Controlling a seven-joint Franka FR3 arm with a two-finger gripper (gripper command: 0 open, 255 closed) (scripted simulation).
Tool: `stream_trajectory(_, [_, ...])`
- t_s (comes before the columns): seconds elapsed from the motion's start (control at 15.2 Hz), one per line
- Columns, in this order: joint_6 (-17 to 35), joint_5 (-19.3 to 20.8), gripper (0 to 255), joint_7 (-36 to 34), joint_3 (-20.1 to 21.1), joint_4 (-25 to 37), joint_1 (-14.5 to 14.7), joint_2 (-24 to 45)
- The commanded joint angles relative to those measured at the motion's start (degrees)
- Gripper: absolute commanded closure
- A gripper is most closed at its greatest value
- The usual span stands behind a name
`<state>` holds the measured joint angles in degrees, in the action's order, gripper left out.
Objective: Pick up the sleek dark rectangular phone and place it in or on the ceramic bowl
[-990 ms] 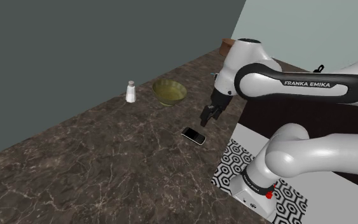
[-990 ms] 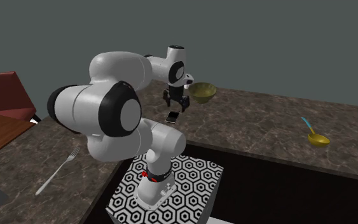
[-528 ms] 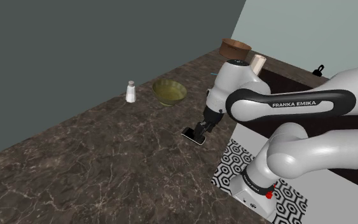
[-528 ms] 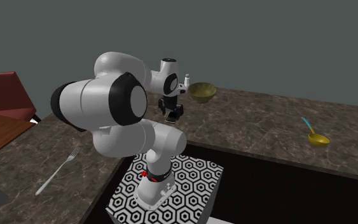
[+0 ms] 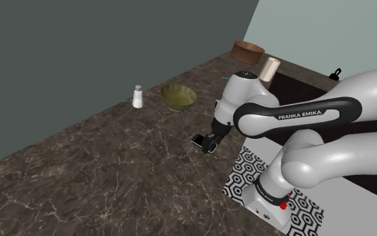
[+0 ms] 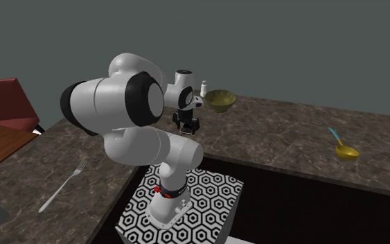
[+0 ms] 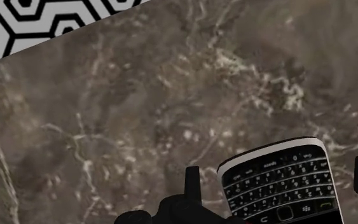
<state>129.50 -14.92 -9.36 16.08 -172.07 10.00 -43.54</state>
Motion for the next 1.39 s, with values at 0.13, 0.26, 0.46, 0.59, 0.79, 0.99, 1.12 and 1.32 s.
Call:
stream_trajectory(0.13, [0.1,0.0,0,0.0,0.0,0.0,0.0,0.1])
stream_trajectory(0.26, [0.1,0.0,255,0.0,0.0,0.0,0.0,0.1])
stream_trajectory(0.46, [0.1,0.0,255,0.0,0.0,0.0,0.0,0.1])
stream_trajectory(0.59, [0.1,0.0,255,0.0,0.0,0.0,0.0,0.1])
stream_trajectory(0.79, [0.1,0.0,255,0.0,0.0,0.0,0.0,0.1])
stream_trajectory(0.99, [-2.3,0.4,255,-0.1,-0.3,0.9,-0.1,-1.4])
stream_trajectory(1.12, [-4.5,0.8,255,-0.1,-0.7,1.8,-0.2,-2.8])
stream_trajectory(1.32, [-7.8,1.4,255,-0.2,-1.2,3.4,-0.5,-4.5])
